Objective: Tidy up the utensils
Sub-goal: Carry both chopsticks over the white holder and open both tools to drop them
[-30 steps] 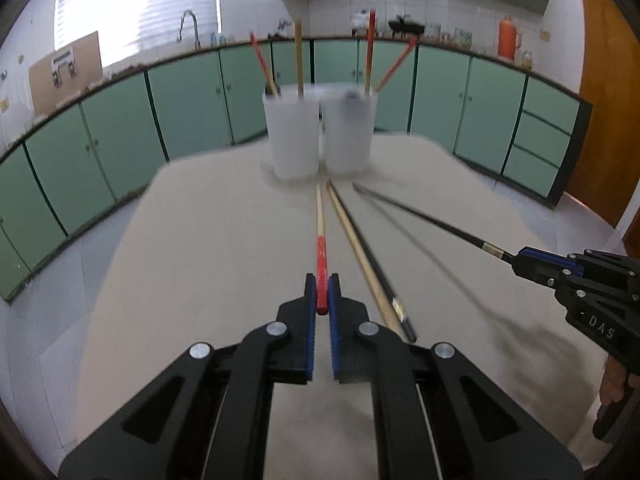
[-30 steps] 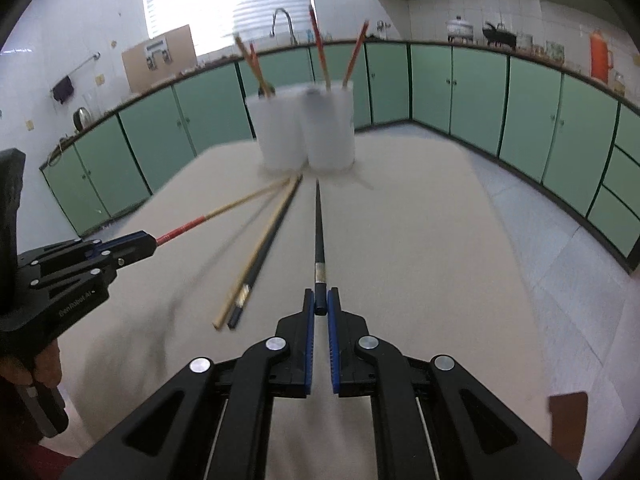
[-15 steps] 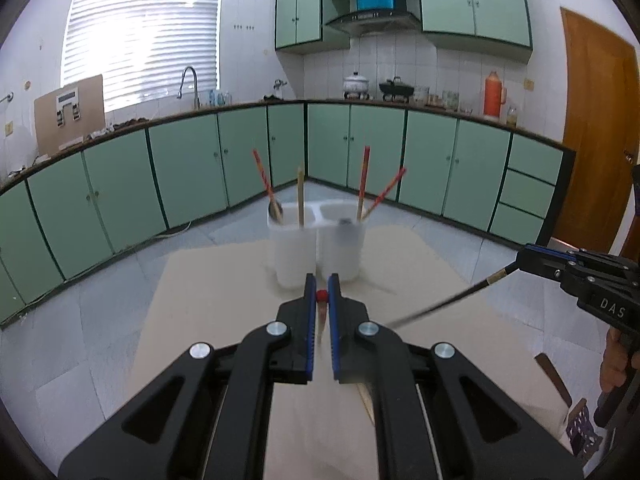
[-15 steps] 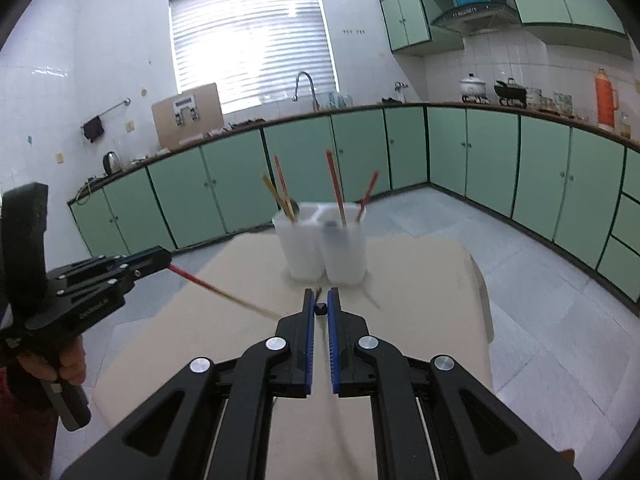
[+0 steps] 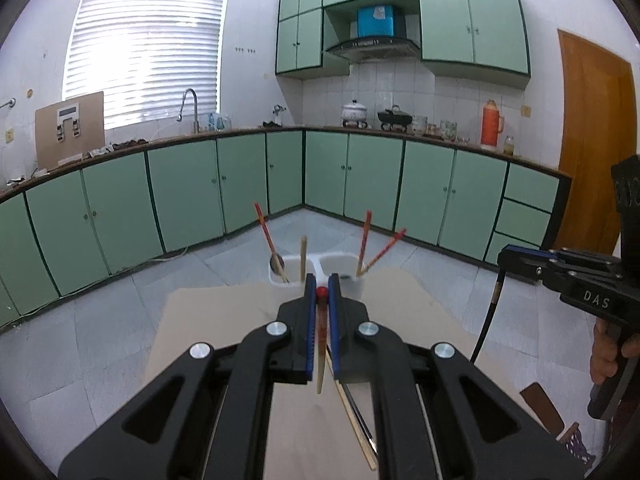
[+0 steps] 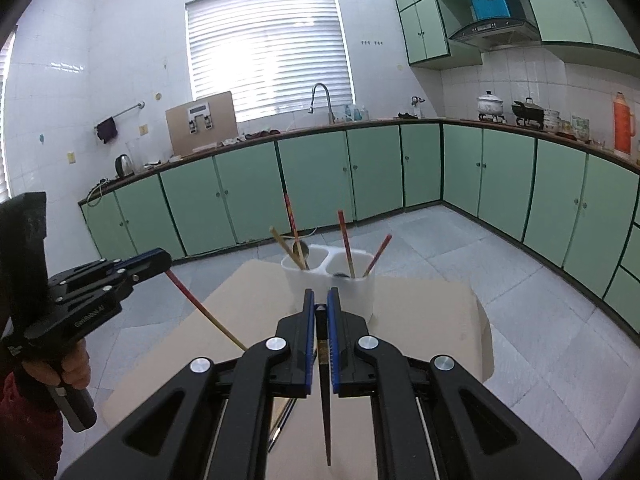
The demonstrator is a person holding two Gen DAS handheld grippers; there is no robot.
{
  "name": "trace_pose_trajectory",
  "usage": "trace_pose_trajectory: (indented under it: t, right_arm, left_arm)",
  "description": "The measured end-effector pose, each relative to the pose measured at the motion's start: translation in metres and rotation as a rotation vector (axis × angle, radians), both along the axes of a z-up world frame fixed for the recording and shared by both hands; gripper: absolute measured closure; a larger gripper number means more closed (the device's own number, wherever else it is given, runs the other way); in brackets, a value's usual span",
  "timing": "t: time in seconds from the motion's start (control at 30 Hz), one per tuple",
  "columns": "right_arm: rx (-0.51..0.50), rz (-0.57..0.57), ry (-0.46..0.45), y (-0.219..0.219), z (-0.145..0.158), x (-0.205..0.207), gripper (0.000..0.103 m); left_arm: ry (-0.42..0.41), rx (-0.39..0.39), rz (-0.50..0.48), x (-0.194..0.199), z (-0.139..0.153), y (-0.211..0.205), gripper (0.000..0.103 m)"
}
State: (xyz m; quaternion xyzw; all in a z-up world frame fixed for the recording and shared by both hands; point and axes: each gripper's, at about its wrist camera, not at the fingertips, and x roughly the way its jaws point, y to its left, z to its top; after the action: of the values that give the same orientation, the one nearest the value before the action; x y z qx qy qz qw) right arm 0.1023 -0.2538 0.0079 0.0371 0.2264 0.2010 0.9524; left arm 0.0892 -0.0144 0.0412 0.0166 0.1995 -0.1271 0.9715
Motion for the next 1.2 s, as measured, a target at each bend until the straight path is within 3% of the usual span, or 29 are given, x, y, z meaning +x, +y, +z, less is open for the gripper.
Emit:
trace_pose_trajectory:
  t: [0.37,0.7,0.93,1.07,1.2]
  right_arm:
    - [0.002,0.038,-0.089,0.009,0.041,0.028,0.097]
    - [0.03,0.068,-0.202,0.026,0.102,0.075,0.097]
    - [0.017,0.016,-0.201,0.031,0.113,0.136,0.097]
    - [0.061,-0.004,-0.154,0.023,0.102,0.176,0.097]
    - [0.034,-0.02,-0.111,0.022,0.081,0.197,0.097]
  left_arm:
    - [-0.115,-0.015,0.05,0.023,0.05,0.009,0.098]
    - [-0.203,-0.021,0.071,0.068,0.101,0.0,0.098]
    - [-0.146,-0.014,0.041,0.119,0.096,-0.013,0.098]
    - [-0.11,-0.01,0.031,0.144,0.085,-0.012,0.098]
    - [-0.071,0.002,0.017,0.166,0.069,-0.015,0.098]
